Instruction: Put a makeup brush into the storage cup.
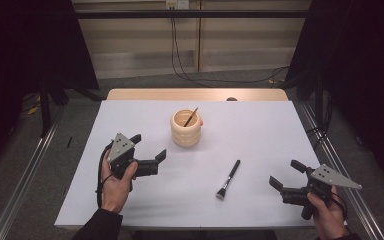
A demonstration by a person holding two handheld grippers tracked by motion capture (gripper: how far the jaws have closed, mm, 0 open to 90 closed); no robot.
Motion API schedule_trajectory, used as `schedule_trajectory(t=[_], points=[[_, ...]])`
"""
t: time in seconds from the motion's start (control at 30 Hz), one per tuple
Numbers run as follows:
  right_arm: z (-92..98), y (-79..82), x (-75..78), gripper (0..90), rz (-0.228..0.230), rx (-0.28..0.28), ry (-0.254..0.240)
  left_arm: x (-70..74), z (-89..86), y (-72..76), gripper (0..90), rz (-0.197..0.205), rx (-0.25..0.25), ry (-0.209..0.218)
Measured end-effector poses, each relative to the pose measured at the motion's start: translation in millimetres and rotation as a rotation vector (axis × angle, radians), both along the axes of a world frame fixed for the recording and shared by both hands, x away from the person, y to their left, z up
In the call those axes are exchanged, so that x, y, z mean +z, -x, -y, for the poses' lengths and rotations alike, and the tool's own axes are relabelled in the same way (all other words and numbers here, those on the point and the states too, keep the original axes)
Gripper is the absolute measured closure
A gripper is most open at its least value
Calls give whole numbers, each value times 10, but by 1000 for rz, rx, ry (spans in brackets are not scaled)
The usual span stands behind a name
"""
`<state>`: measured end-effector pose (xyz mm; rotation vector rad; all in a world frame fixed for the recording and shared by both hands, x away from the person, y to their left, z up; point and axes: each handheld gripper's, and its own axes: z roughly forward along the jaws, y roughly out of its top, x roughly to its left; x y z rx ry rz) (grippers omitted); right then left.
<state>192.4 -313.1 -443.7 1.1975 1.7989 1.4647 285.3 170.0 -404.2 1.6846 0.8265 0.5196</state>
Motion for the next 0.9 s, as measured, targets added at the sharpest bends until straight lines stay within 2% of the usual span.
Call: schedule_trajectory(t=[0.03,0.07,0.1,0.17,0.2,0.33,0.4,0.47,0.57,0.6,0.7,0.83,0.9], points=[[0,-1,0,1,0,-1,0,-6,-17,18,14,3,-6,-3],[1,-1,0,1,1,-1,2,-8,-33,44,15,13,12,-26],[3,-2,1,1,6,0,4,-16,-55,62,14,11,15,-26],[1,5,3,1,0,-2,-1,-27,-99,103,16,1,9,-14],[-1,8,4,1,-1,-4,-5,-36,-111,128,22,-10,1,7],[1,10,2,1,0,-4,-2,-61,-165,225,22,-1,7,-36],[-1,13,4,1,-3,-4,-5,-79,-202,257,19,-6,6,-8],[0,9,4,1,-3,-4,-5,-90,-242,288,19,-1,25,-41],[-5,-4,3,1,1,-1,2,-140,-328,322,17,-15,26,-42],[-9,-7,3,1,-1,-1,1,-164,-367,337,17,-18,42,-58],[-7,-4,3,0,-2,0,2,-203,-431,387,20,-27,57,-52],[-8,7,8,0,-3,-9,-10,-212,-496,488,18,-3,70,-37],[-1,10,9,1,0,-7,-9,-230,-523,522,17,5,60,-32]])
